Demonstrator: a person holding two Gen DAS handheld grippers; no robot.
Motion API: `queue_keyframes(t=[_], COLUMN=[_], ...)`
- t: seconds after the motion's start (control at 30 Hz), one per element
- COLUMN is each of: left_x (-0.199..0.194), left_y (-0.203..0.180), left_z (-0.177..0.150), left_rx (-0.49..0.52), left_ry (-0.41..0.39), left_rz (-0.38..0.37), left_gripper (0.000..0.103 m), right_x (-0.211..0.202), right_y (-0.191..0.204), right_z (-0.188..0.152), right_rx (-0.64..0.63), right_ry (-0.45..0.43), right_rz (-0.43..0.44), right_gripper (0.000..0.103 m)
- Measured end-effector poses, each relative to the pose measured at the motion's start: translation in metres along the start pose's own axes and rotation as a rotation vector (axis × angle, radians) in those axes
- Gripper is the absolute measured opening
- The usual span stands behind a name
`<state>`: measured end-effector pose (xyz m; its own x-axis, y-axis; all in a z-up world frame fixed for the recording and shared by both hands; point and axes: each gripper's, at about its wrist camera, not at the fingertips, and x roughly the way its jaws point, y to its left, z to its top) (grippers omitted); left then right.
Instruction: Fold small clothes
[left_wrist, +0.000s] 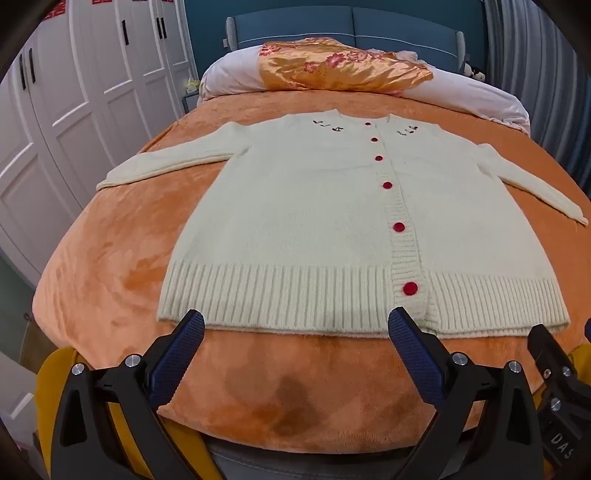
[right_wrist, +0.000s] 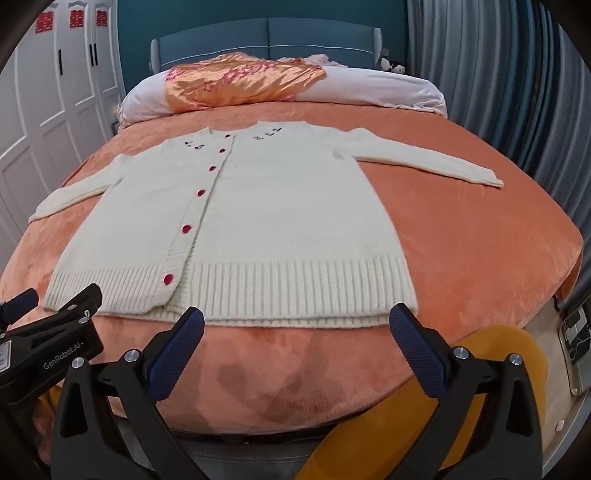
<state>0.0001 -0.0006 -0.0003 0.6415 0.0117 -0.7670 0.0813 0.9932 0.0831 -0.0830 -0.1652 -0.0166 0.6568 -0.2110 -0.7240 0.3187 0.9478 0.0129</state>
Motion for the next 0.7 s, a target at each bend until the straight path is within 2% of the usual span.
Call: queue_keyframes(t=[0.17, 0.27, 0.37, 0.7], left_x=[-0.002, -0.001, -0.001, 0.001], left_y=[-0.002, -0.014, -0.021, -0.009], left_z=[0.000, -0.006, -0.008, -0.006], left_rx=[0.008, 0.024, 0.025, 0.029], left_ry=[-0.017, -0.022, -0.018, -0.015], left_rz=[0.003, 0.012, 0.011, 0.002], left_gripper=[0.098, 0.098, 0.098, 0.098], right_x=[-0.003, 0.005, 0.002, 0.003], right_y=[0.009, 0.012, 0.013, 0.010], right_z=[-0.007, -0.007, -0.009, -0.007], right_rx=[-0.030, -0.036, -0.034, -0.041], right_ry=[-0.009, 0.018, 0.009, 0.030], right_rz=[-0.007, -0.001, 0.001, 0.006], right_gripper=[0.098, 0.098, 0.098, 0.098])
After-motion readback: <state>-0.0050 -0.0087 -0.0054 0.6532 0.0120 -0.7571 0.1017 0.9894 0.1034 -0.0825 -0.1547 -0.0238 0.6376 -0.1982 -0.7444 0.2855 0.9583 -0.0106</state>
